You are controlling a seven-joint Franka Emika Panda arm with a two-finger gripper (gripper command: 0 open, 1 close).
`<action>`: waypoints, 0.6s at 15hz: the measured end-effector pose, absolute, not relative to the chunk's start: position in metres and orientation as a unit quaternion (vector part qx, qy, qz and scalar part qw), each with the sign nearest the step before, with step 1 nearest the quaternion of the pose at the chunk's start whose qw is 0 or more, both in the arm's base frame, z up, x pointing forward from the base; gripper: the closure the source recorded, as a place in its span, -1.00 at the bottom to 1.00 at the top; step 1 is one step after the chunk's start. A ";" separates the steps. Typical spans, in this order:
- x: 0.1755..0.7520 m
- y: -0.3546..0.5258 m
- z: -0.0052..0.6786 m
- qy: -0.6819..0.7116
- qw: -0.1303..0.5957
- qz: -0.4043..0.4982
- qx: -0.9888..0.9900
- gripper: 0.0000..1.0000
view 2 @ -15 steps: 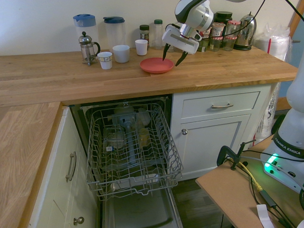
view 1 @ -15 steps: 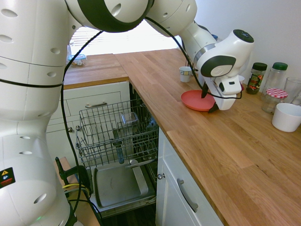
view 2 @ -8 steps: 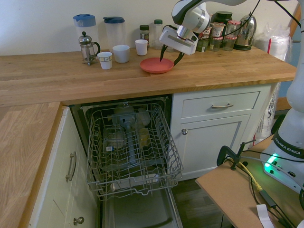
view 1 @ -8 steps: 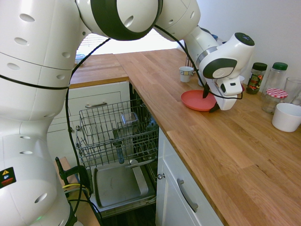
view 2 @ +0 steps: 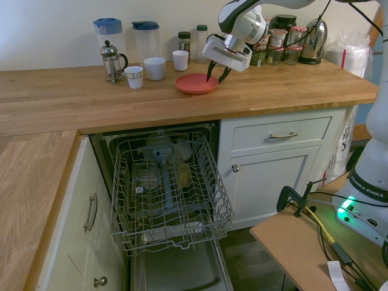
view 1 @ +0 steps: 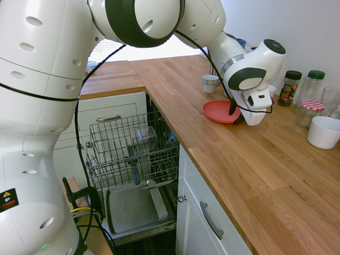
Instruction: Put the plate in the dishwasher
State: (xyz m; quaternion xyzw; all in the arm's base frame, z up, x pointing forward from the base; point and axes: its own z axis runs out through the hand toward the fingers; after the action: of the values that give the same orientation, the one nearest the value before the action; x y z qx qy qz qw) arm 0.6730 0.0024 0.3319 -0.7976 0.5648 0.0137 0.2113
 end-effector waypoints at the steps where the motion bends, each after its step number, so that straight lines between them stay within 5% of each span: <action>1: 0.673 0.002 0.329 0.564 0.211 0.015 -0.798 1.00; 9: 0.675 -0.001 0.322 0.556 0.222 0.019 -0.801 1.00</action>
State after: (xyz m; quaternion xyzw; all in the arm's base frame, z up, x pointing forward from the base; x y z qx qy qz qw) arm 0.6751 -0.0014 0.3224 -0.8008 0.5560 0.0187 0.2217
